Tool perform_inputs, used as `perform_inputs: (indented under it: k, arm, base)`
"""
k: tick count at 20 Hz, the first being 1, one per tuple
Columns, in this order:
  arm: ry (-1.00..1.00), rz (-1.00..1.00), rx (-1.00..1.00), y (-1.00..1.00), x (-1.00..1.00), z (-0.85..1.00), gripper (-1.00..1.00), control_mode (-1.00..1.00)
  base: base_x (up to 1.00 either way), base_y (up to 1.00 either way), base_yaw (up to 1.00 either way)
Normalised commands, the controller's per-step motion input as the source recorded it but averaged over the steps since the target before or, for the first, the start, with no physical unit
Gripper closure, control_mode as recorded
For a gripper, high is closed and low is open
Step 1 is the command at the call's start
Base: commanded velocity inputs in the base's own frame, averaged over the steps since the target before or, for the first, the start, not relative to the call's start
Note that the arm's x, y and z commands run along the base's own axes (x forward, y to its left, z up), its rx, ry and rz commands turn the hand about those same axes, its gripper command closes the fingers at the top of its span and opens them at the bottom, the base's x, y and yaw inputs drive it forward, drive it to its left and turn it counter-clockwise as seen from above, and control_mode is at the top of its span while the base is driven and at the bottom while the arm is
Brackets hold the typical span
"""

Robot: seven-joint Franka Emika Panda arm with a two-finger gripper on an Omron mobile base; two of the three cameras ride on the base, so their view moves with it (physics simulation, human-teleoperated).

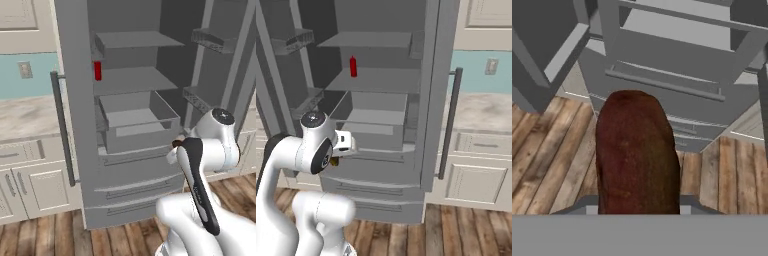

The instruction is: Place the sweet potato and lemon inside the fridge drawer. Close the drawer after placing the vegetables.

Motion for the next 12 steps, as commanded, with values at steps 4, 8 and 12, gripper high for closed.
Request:
perform_inputs:
  k: [4,8,12]
  arm:
    - [0.0,0.0,0.0,0.0,0.0,0.0,1.0,1.0]
    - [0.0,0.0,0.0,0.0,0.0,0.0,1.0,1.0]
    - [0.0,0.0,0.0,0.0,0.0,0.0,1.0,1.0]
  base:
    - [0.43,-0.35,0.22]
    - [0.52,-0.32,0.21]
    - [0.62,-0.25,0.16]
